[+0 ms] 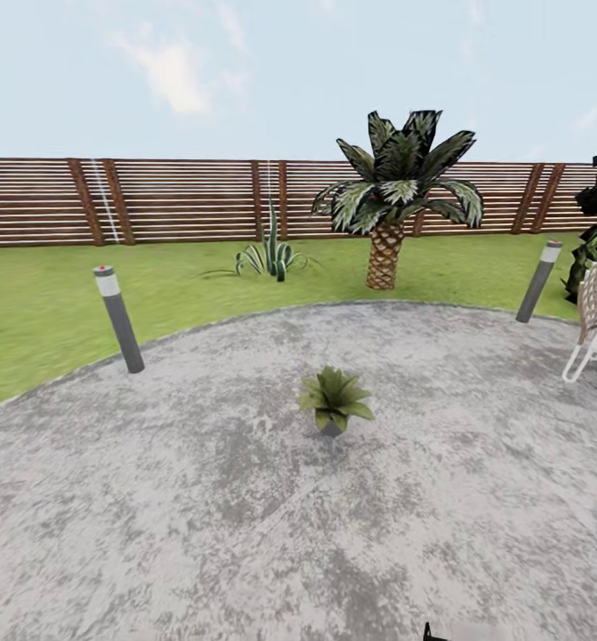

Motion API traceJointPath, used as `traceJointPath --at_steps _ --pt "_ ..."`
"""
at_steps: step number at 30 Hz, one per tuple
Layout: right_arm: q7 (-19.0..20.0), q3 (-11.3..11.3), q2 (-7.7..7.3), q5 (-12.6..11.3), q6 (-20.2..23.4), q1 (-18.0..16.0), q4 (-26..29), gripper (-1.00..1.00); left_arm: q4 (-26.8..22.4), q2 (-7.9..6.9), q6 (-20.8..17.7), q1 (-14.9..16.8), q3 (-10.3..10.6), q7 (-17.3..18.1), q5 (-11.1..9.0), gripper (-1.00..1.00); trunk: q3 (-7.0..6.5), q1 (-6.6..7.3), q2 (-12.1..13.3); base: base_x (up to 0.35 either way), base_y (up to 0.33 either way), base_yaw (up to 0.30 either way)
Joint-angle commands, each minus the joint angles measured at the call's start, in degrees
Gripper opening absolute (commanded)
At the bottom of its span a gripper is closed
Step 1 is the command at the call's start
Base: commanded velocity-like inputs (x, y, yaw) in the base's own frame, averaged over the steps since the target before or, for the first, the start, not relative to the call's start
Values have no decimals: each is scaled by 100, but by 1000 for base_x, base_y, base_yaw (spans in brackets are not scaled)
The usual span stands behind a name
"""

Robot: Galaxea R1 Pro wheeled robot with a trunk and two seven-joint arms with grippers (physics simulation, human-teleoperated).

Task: Pick up the pesticide atomizer in the garden and spray insectifuge to fully cover both potted plants in the garden.

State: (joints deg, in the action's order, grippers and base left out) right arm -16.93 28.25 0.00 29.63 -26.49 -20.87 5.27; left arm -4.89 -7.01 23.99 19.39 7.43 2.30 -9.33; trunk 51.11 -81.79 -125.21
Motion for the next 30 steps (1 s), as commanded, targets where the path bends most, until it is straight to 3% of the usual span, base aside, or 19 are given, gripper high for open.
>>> traceJointPath --at_steps 1,10,20,30 --pt "-29 32 4 59 -14 -5 -9 100 5 -2 18 4 40 25 -60 -100 5 -3 -2 338 0 -2" --pt "-29 32 10 56 -15 -5 -9 100 5 -2 18 4 40 25 -60 -100 4 -3 -2 338 0 -10" --pt "-29 37 9 52 -14 -5 -9 100 5 -2 18 3 39 25 -60 -100 -26 -3 -2 338 2 -208" --pt "-29 32 34 51 -16 -5 -9 100 5 -2 18 3 40 25 -60 -100 -28 -3 -2 337 122 -26"
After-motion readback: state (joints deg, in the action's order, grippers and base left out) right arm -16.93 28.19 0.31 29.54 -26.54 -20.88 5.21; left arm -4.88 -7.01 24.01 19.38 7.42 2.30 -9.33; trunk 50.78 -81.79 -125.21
